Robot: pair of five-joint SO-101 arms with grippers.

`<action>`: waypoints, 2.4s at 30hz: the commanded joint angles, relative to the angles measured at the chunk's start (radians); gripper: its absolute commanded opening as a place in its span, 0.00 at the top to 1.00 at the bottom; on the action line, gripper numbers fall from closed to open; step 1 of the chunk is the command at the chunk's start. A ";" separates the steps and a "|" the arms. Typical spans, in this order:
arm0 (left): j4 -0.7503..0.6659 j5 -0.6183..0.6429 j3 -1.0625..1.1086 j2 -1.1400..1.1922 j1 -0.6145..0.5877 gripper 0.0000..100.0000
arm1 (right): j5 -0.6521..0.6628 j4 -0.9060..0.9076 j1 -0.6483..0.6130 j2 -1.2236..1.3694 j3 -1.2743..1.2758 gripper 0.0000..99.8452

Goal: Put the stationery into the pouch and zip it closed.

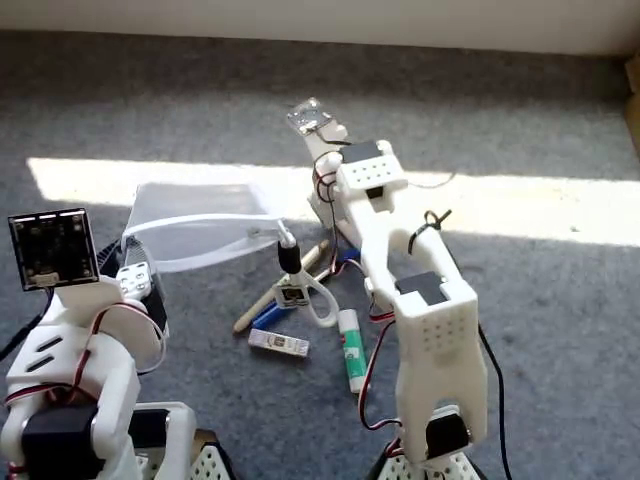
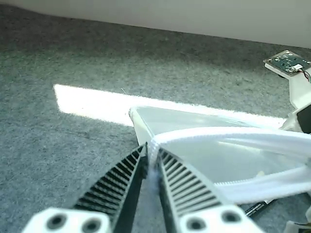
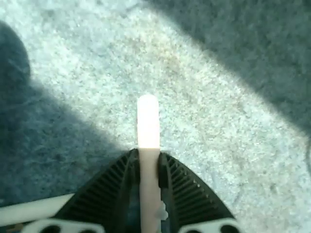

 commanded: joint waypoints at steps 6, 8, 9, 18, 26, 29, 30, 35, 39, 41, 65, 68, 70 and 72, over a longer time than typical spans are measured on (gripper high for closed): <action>0.003 0.006 -0.010 -0.008 0.001 0.99 | 0.011 0.062 0.036 -0.013 -0.048 0.96; 0.003 0.006 -0.010 -0.008 0.001 0.99 | 0.031 0.087 0.036 -0.012 -0.048 0.89; 0.003 0.006 -0.010 -0.008 0.001 0.99 | 0.052 0.096 0.033 -0.012 -0.048 0.86; 0.003 0.006 -0.010 -0.008 -0.001 0.99 | 0.087 0.094 0.028 -0.008 -0.041 0.92; 0.003 0.006 -0.010 -0.008 0.001 0.99 | 0.150 0.125 0.045 -0.019 -0.047 0.99; 0.003 0.005 -0.010 -0.008 0.001 0.99 | 0.140 0.165 0.064 -0.027 -0.051 0.99; 0.003 0.005 -0.010 -0.008 0.001 0.99 | 0.117 0.171 0.071 -0.036 -0.064 0.99; 0.003 0.005 -0.010 -0.008 0.002 0.99 | 0.043 0.194 0.117 -0.119 -0.084 0.99; -0.002 0.006 -0.012 -0.008 0.007 0.99 | -0.014 0.231 0.147 -0.193 -0.085 0.99; 0.002 0.005 -0.013 -0.008 0.044 0.99 | -0.052 0.245 0.163 -0.231 -0.085 0.99; 0.003 0.028 -0.243 0.364 0.237 0.99 | -0.201 0.189 0.229 -0.671 0.226 0.99; 0.003 0.083 -0.289 0.412 0.237 0.99 | -0.203 0.142 0.229 -0.753 0.314 0.99; 0.003 0.110 -0.321 0.427 0.237 0.99 | -0.203 0.107 0.228 -0.803 0.372 0.99; 0.003 0.126 -0.366 0.444 0.237 0.99 | -0.203 0.068 0.228 -0.842 0.426 0.99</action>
